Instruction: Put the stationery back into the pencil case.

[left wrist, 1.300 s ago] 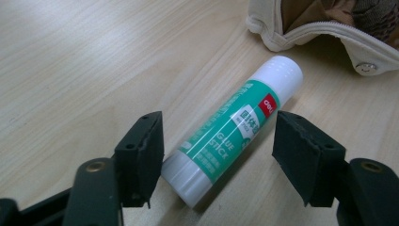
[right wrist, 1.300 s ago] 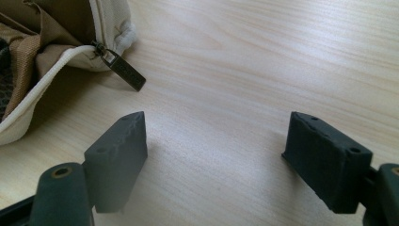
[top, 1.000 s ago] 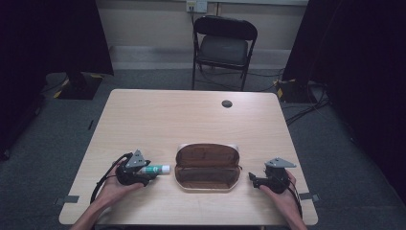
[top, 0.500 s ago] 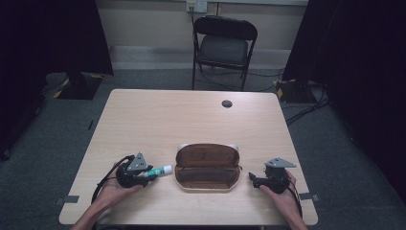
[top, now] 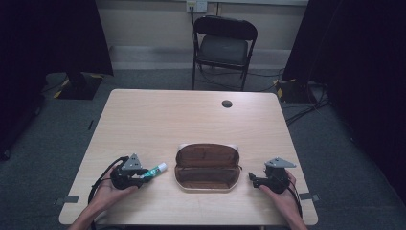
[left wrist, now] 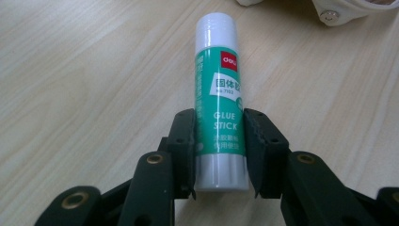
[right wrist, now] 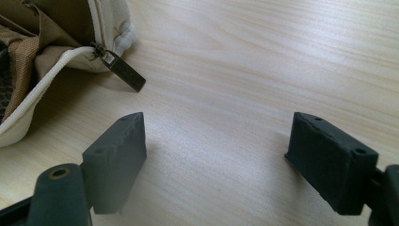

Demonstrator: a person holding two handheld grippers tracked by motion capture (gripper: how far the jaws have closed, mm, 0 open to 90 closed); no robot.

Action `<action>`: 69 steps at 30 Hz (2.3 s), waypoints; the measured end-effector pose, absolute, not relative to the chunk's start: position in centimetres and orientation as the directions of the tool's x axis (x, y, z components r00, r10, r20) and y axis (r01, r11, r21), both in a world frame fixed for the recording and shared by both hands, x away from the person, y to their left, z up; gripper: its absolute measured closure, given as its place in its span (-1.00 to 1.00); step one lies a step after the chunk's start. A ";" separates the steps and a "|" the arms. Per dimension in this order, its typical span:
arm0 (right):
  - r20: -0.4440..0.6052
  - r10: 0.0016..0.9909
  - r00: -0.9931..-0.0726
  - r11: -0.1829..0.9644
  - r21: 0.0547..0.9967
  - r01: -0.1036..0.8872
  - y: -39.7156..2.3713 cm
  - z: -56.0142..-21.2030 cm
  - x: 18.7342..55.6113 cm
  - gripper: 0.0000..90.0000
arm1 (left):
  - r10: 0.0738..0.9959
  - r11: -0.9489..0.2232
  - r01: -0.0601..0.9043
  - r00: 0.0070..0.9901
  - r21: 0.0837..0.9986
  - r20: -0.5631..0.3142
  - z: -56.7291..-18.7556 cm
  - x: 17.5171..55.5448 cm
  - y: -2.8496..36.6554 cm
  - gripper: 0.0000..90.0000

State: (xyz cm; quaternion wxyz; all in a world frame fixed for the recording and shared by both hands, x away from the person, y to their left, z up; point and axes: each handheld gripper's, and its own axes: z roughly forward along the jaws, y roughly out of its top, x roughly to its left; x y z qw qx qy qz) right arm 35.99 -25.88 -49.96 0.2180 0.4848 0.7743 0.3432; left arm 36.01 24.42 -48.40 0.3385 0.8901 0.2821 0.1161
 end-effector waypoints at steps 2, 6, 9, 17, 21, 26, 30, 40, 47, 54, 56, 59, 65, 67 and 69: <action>-0.005 0.901 -0.434 0.294 0.743 0.601 -25.9 -50.0 36.0 -0.59 | 0.596 -0.599 0.441 0.803 0.669 0.005 -48.5 36.1 24.5 0.35; -0.007 0.902 -0.431 0.293 0.743 0.602 -25.9 -50.0 36.1 -0.59 | 0.599 -0.595 0.444 0.801 0.670 0.001 -48.6 36.2 24.1 0.29; -0.007 0.903 -0.429 0.292 0.743 0.603 -25.9 -50.0 36.1 -0.59 | 0.604 -0.592 0.446 0.797 0.671 0.003 -48.6 36.5 23.9 0.21; -0.006 0.903 -0.429 0.291 0.743 0.603 -25.9 -50.0 36.1 -0.59 | 0.591 -0.592 0.444 0.806 0.673 -0.012 -48.6 36.8 23.1 0.45; -0.008 0.903 -0.429 0.292 0.743 0.602 -25.9 -50.0 36.1 -0.59 | 0.595 -0.597 0.454 0.804 0.662 -0.015 -48.5 37.0 22.9 0.46; -0.008 0.903 -0.429 0.292 0.743 0.602 -25.9 -50.0 36.1 -0.59 | 0.594 -0.578 0.464 0.803 0.671 -0.043 -48.4 37.0 22.9 0.47; -0.009 0.902 -0.432 0.295 0.743 0.600 -25.9 -50.0 36.1 -0.59 | 0.589 -0.549 0.458 0.805 0.700 -0.065 -47.9 37.0 23.2 0.47; -0.010 0.900 -0.435 0.298 0.744 0.599 -25.9 -50.0 36.2 -0.59 | 0.594 -0.503 0.430 0.802 0.750 -0.061 -46.7 36.0 23.5 0.47; -0.010 0.900 -0.435 0.298 0.744 0.598 -25.9 -50.0 36.2 -0.59 | 0.580 -0.483 0.401 0.813 0.779 -0.059 -45.7 35.2 23.3 0.47; -0.009 0.899 -0.438 0.299 0.744 0.598 -25.9 -50.0 36.2 -0.59 | 0.544 -0.485 0.361 0.838 0.796 -0.048 -44.9 34.7 21.8 0.47; -0.011 0.900 -0.435 0.299 0.743 0.599 -25.9 -50.0 36.2 -0.59 | 0.534 -0.485 0.348 0.844 0.803 -0.043 -44.5 34.6 21.4 0.47; -0.011 0.901 -0.434 0.298 0.744 0.599 -25.9 -50.0 36.2 -0.59 | 0.521 -0.493 0.324 0.853 0.807 -0.025 -43.8 34.4 20.8 0.47; -0.009 0.899 -0.437 0.298 0.744 0.598 -25.9 -50.0 36.2 -0.59 | 0.505 -0.535 0.289 0.863 0.793 0.026 -42.8 34.7 18.5 0.47; -0.008 0.900 -0.437 0.297 0.743 0.599 -25.9 -50.0 36.3 -0.59 | 0.494 -0.532 0.290 0.869 0.796 0.014 -42.7 35.0 17.4 0.47; -0.008 0.900 -0.437 0.297 0.744 0.599 -25.9 -50.0 36.3 -0.59 | 0.481 -0.534 0.273 0.876 0.800 0.022 -42.4 35.3 16.5 0.47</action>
